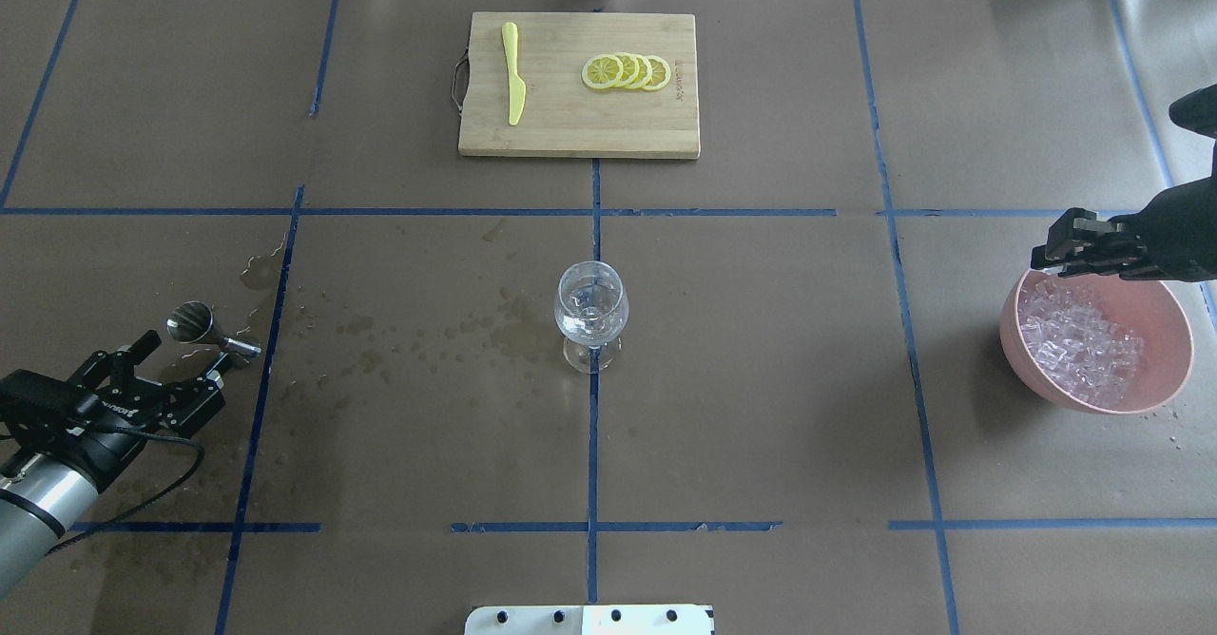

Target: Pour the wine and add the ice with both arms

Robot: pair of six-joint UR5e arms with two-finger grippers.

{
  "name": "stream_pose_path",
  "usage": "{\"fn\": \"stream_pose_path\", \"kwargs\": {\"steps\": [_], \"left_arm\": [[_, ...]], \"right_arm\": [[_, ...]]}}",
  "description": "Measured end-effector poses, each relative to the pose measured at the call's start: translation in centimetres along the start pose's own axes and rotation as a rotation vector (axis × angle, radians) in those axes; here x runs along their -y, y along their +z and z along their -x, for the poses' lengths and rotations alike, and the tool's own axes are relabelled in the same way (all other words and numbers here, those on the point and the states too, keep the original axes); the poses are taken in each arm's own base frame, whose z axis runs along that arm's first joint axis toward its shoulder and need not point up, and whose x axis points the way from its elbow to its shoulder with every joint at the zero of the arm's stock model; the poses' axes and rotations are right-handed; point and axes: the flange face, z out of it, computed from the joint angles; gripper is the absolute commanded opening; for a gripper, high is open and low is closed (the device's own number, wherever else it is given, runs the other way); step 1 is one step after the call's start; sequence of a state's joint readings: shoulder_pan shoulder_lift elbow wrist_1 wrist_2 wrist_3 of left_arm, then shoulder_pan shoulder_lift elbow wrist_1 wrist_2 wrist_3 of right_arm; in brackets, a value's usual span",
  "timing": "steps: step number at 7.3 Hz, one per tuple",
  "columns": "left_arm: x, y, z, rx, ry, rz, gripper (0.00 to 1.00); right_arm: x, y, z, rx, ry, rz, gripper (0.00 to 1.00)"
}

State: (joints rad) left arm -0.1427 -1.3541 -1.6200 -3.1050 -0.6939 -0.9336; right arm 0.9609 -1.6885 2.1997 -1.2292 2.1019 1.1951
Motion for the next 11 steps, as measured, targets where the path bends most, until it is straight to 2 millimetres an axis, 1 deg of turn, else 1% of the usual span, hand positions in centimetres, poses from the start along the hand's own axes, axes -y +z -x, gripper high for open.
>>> {"fn": "stream_pose_path", "kwargs": {"steps": [1,2,3,4,6,7,8,9,10,11], "left_arm": [[0.2,-0.4,-0.2,-0.02,0.009,0.041,1.0],[0.4,-0.9,-0.1,-0.039,0.017,0.079,1.0],[0.5,-1.5,0.2,-0.058,0.024,0.117,1.0],[0.7,-2.2,0.5,-0.078,0.028,0.154,1.0],[2.0,-4.3,1.0,-0.127,0.036,0.24,1.0],[2.9,-5.3,1.2,-0.142,0.049,0.291,1.0],[3.4,-5.9,1.7,-0.148,0.06,0.341,1.0],[3.9,-6.0,2.5,-0.146,0.067,0.397,1.0],[4.9,-5.8,3.6,-0.138,0.064,0.467,1.0],[6.3,-6.1,4.7,-0.141,0.066,0.544,1.0]], "right_arm": [[0.2,-0.4,1.3,0.025,0.028,-0.005,0.0],[0.4,-0.8,3.2,0.058,0.053,-0.006,0.0],[0.4,-1.1,5.9,0.102,0.078,-0.001,0.0],[0.3,-1.6,9.0,0.152,0.11,0.01,0.0],[-0.4,-2.6,15.0,0.246,0.161,0.051,0.0],[-0.8,-2.7,18.1,0.286,0.176,0.074,0.0],[-1.1,-2.3,21.3,0.316,0.184,0.096,0.0],[-1.5,-1.6,24.1,0.334,0.181,0.112,0.0],[-1.7,-1.0,26.4,0.348,0.173,0.119,0.0],[-2.2,-0.5,28.2,0.359,0.163,0.12,0.0]]}}
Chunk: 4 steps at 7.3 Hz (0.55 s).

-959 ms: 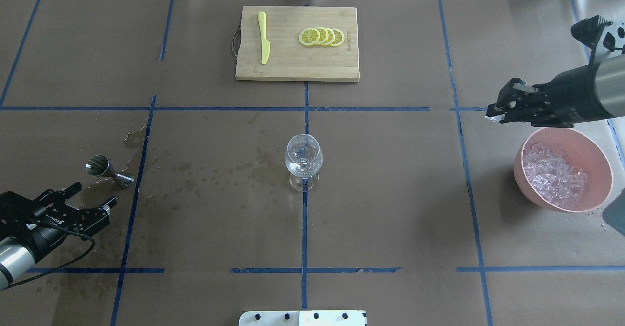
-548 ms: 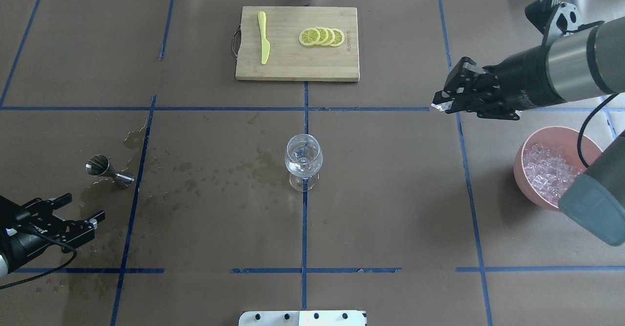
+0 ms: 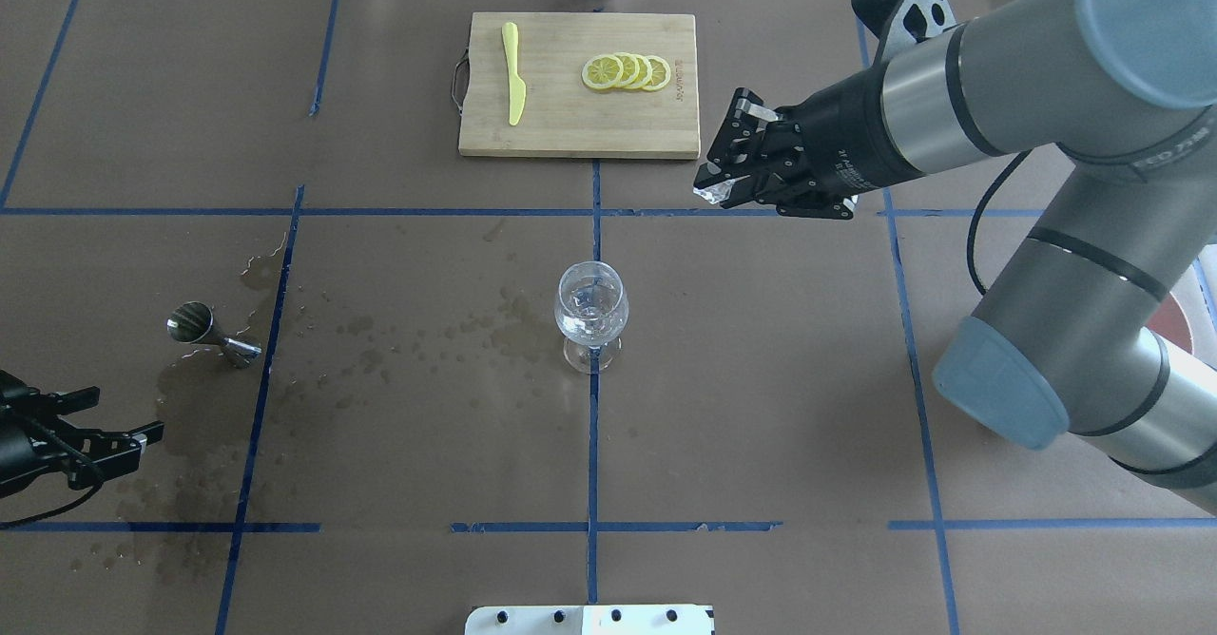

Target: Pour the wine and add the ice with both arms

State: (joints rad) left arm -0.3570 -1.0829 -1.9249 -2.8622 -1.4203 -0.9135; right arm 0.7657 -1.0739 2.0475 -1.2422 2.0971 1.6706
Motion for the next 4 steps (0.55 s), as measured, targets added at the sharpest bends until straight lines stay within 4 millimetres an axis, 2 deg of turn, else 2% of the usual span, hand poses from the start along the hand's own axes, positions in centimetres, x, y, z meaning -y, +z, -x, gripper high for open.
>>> {"fn": "stream_pose_path", "kwargs": {"steps": [2,4], "left_arm": [[1.4,-2.4,1.6,-0.027,0.039,0.103,1.0],[2.4,-4.1,2.0,-0.103,0.035,0.177,1.0]], "right_arm": [[-1.9,2.1,1.4,0.011,-0.021,-0.005,0.0],[-4.5,4.9,2.7,0.014,-0.042,-0.005,0.0]]}}
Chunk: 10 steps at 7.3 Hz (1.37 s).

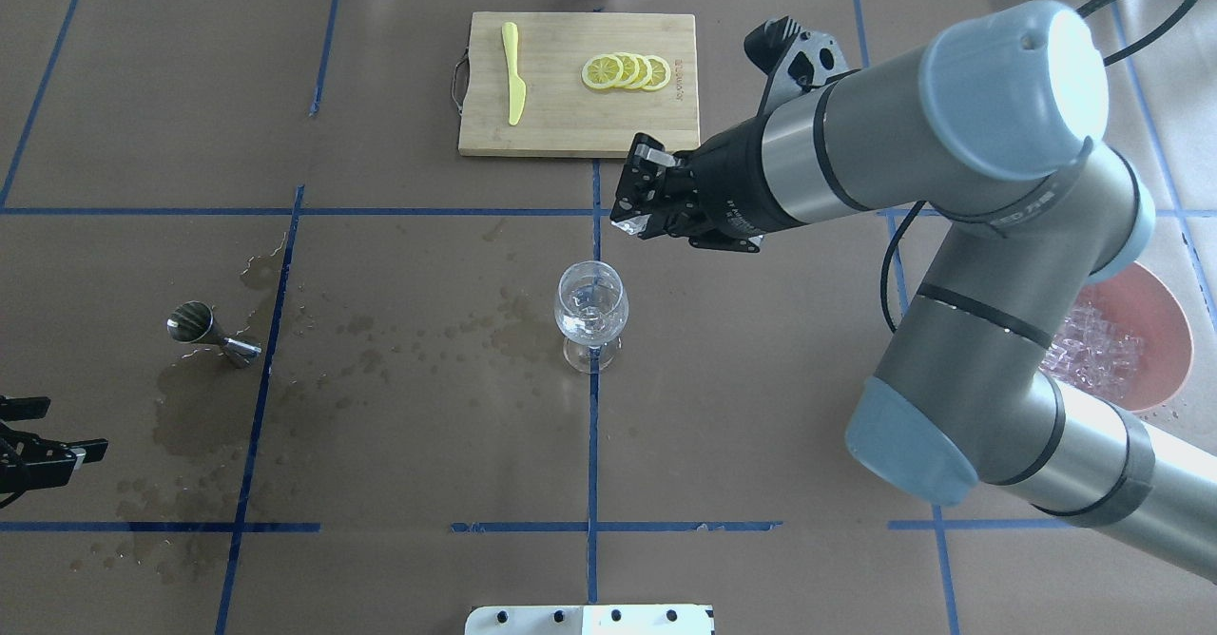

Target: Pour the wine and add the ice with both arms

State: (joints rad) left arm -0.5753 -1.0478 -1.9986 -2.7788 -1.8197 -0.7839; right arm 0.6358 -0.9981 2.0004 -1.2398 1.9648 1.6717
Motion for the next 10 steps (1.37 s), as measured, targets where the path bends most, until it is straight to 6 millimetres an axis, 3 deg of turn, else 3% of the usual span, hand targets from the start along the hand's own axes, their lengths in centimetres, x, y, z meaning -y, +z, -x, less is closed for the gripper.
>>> {"fn": "stream_pose_path", "kwargs": {"steps": [3,6,7,8,9,10], "left_arm": [[1.9,-2.0,-2.6,-0.062,-0.029,0.109,1.0],[3.7,-3.3,-4.6,-0.055,-0.048,0.144,1.0],[3.9,-3.4,-4.9,-0.047,-0.053,0.156,1.0],[4.2,-3.5,-5.2,-0.036,-0.05,0.171,1.0],[4.5,-3.5,-5.3,-0.029,-0.037,0.179,1.0],[4.7,-3.8,-5.3,-0.028,-0.031,0.186,1.0]], "right_arm": [[-2.9,3.8,-0.4,-0.035,-0.01,0.026,0.0],[-3.4,4.7,-0.7,-0.048,-0.012,0.034,0.0],[-3.4,4.9,-0.7,-0.05,-0.013,0.033,0.17],[-3.4,4.9,-0.7,-0.048,-0.013,0.033,0.53],[-3.3,4.9,-0.7,-0.045,-0.013,0.032,0.76],[-3.3,4.9,-0.6,-0.043,-0.012,0.031,0.92]]}}
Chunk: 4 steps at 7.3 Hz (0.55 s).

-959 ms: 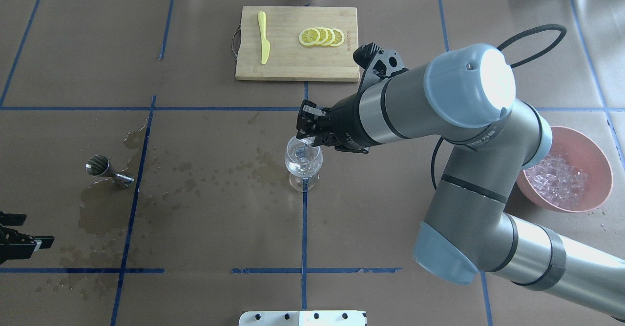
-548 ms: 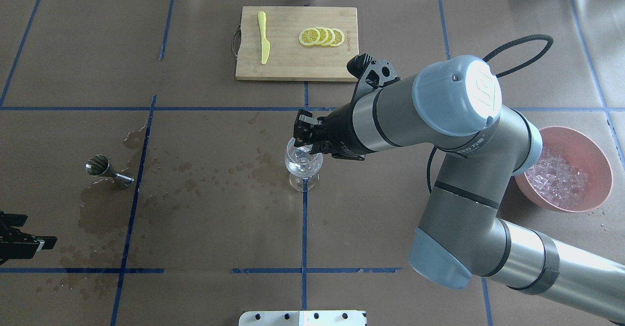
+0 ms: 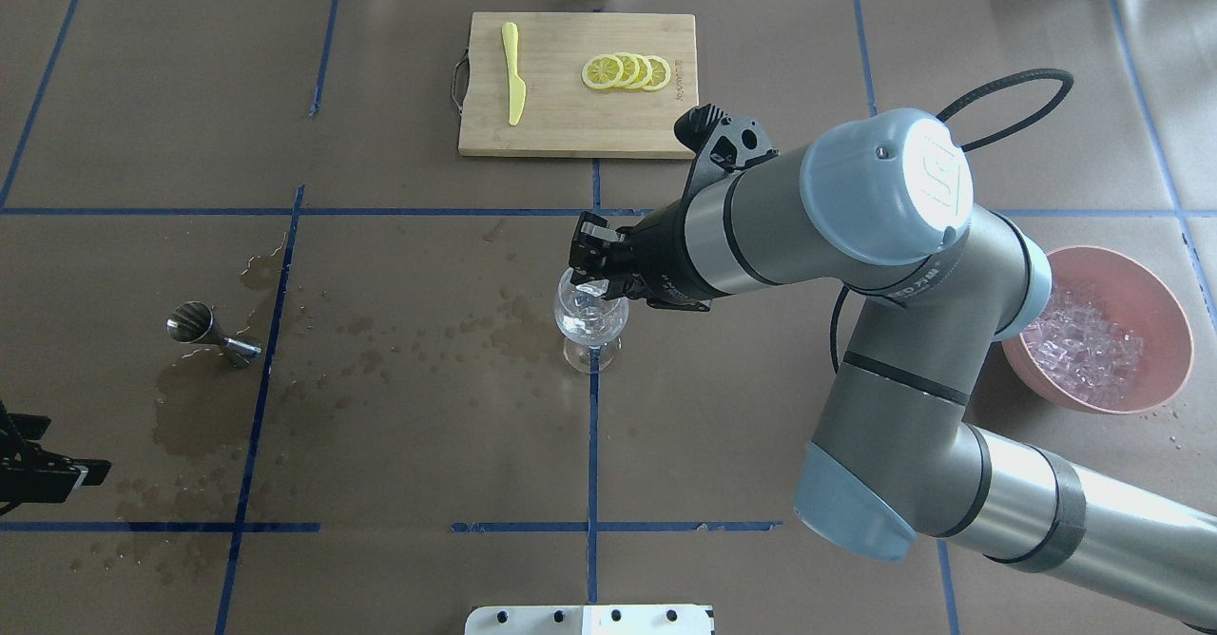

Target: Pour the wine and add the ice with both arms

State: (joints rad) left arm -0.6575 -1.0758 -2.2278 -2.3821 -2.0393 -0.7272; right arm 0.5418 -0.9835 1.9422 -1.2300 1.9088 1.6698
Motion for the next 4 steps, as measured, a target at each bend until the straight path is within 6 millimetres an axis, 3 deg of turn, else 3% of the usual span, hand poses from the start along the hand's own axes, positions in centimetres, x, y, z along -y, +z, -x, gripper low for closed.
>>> {"fn": "stream_pose_path", "kwargs": {"steps": [1,4], "left_arm": [[0.4,-0.5,-0.4,-0.001,0.001,0.015,1.0],[4.1,-1.9,-1.0,0.051,0.025,0.033,1.0]], "right_arm": [[0.1,-0.1,0.0,0.001,0.001,-0.002,0.99],[0.8,-0.8,0.2,0.007,0.004,-0.015,1.0]]}}
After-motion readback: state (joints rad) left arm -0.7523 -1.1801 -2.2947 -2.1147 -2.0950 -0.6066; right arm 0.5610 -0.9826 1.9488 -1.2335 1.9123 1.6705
